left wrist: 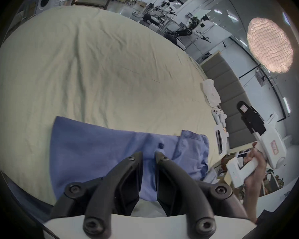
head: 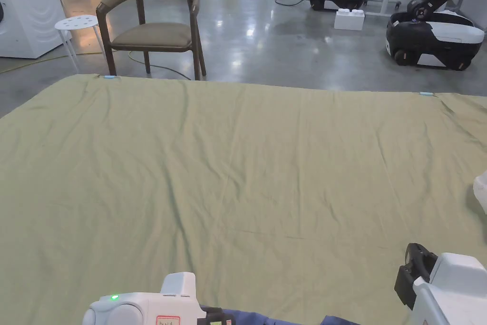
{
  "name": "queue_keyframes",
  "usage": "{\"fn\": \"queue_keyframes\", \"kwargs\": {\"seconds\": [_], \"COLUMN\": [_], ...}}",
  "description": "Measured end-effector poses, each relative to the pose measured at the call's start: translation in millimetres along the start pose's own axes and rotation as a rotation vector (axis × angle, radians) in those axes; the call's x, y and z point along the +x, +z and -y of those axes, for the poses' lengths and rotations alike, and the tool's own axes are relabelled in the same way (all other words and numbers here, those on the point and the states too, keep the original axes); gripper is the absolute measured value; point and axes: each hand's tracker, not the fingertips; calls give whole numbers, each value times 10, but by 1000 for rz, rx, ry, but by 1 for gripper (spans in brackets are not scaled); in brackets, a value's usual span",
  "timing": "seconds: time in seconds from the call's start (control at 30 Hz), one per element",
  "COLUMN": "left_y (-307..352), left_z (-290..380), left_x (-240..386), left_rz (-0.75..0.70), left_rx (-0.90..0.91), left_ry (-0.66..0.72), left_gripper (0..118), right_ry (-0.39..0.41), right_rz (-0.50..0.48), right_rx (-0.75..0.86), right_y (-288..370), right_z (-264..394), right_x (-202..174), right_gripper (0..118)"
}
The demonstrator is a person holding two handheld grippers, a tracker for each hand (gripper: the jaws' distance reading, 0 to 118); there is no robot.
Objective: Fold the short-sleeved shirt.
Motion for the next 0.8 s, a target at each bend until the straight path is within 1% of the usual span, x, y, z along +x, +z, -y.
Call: {"fn": "queue_keyframes", "kwargs": {"seconds": [0.07,0.13,0.3,0.37,0.6,0.7,0.8], "left_y": [-103,-213,-500,-590,-806,-805,-714], "left_z": [27,84,276,381,494,492,482], "left_x": [-36,-44,76,155,174,155,150], "left_rz": [-68,-81,11,30,31,53,74], "left_rx": [-50,-82,-233,-263,-212,-191,-189], "left_ry": [-12,-29,-78,-96,-67,-30,-37], "left_gripper": [14,11,11,11,10,10,10], "right_ry": [2,4,18,25,29,29,30], "right_rz": [1,0,-1,-3,-1,-3,-9], "right_rx": [-4,-6,-16,-19,-24,-25,-23], "right_y": [-1,1,-4,-1,13,10,13], "right_z": [5,8,26,34,45,44,43], "right_x": [-4,-8,-21,-25,-32,-43,-56], "right_gripper": [1,1,1,1,1,1,1]}}
